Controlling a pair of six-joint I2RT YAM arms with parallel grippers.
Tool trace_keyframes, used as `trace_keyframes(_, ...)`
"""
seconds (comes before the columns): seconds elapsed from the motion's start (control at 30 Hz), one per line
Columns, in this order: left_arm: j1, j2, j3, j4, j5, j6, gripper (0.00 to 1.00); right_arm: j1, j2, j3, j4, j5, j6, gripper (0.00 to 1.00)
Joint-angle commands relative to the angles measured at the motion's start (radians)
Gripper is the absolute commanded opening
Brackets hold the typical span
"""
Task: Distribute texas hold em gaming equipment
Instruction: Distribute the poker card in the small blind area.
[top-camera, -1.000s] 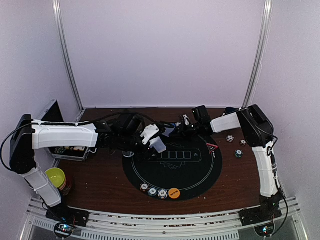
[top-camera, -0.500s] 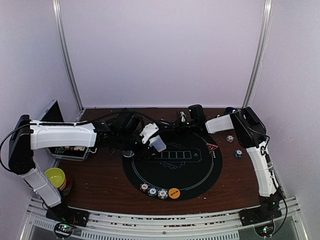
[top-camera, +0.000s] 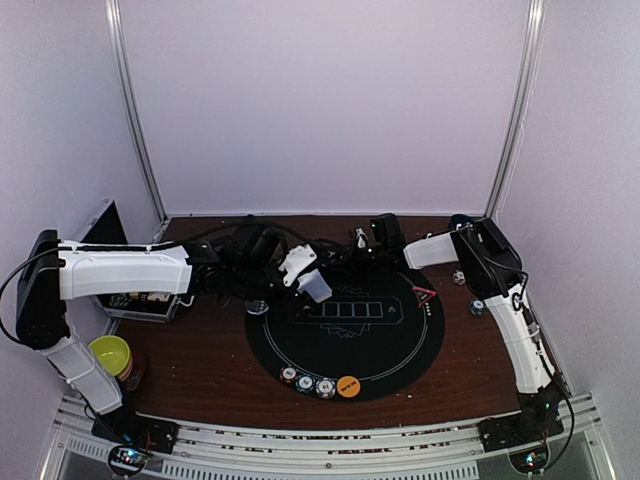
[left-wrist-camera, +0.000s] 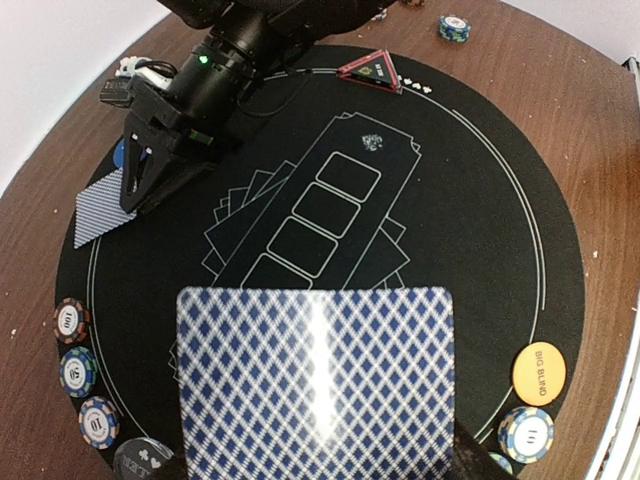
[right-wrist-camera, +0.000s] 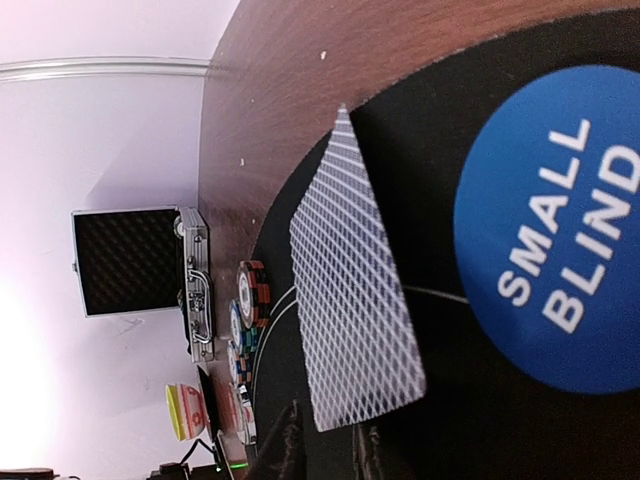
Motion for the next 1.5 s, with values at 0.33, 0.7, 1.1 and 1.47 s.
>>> trace_keyframes(0.33,-0.006,-0.032,-0.005,0.046,-0.006,0.008,0.60,0.005,-0.114,-0.057,-0.175,0.078,-0.170,0.33)
trace_keyframes(0.7,-0.006,-0.041,-0.005,0.045,-0.007,0.009,0.60,0.002,-0.294,-0.116,-0.358,0.131,-0.404,0.42)
trace_keyframes(1.1,-0.014,-0.037,0.005,0.028,-0.018,0.006,0.60,-0.013,-0.618,-0.369,-0.353,-0.068,-0.603,0.50)
trace_keyframes(1.47,-0.040,-0.035,0.012,0.010,-0.044,0.012,0.60,-0.001,-0.710,-0.519,-0.130,-0.272,-0.545,0.53)
